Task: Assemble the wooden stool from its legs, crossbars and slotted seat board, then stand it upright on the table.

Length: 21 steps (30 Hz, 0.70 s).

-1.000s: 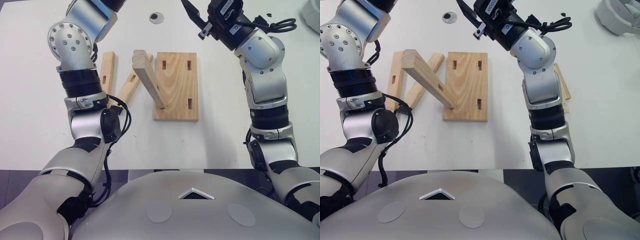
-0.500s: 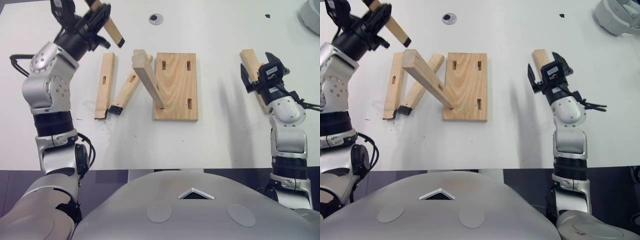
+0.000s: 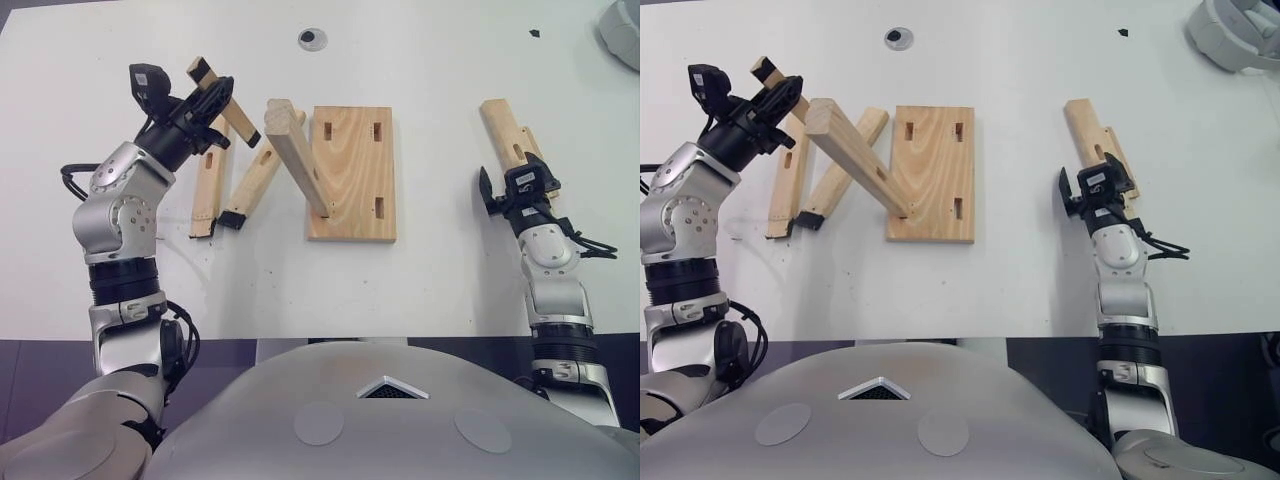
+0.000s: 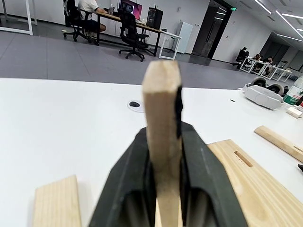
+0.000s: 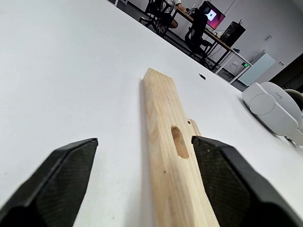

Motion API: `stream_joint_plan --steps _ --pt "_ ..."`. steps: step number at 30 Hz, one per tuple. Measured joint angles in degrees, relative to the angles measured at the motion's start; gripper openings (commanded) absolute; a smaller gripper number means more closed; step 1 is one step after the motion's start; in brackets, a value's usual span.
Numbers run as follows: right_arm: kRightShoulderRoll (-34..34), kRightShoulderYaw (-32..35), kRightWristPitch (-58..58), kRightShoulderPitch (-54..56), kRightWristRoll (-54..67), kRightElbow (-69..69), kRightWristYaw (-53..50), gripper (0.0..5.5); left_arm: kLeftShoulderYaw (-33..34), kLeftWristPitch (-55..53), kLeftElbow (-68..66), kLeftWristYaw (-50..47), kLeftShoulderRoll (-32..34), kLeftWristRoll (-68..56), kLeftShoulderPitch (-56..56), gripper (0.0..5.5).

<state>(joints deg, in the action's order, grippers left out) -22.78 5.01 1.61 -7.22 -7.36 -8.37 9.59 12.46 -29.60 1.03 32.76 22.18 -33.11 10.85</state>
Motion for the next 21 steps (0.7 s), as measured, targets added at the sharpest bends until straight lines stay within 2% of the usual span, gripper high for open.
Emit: stream_joint_plan --steps 21 --pt "0.03 -1.29 3.22 3.49 -1.84 -4.87 -0.49 3.70 -3.73 4.94 1.73 -4.67 -5.78 4.68 -4.11 0.39"
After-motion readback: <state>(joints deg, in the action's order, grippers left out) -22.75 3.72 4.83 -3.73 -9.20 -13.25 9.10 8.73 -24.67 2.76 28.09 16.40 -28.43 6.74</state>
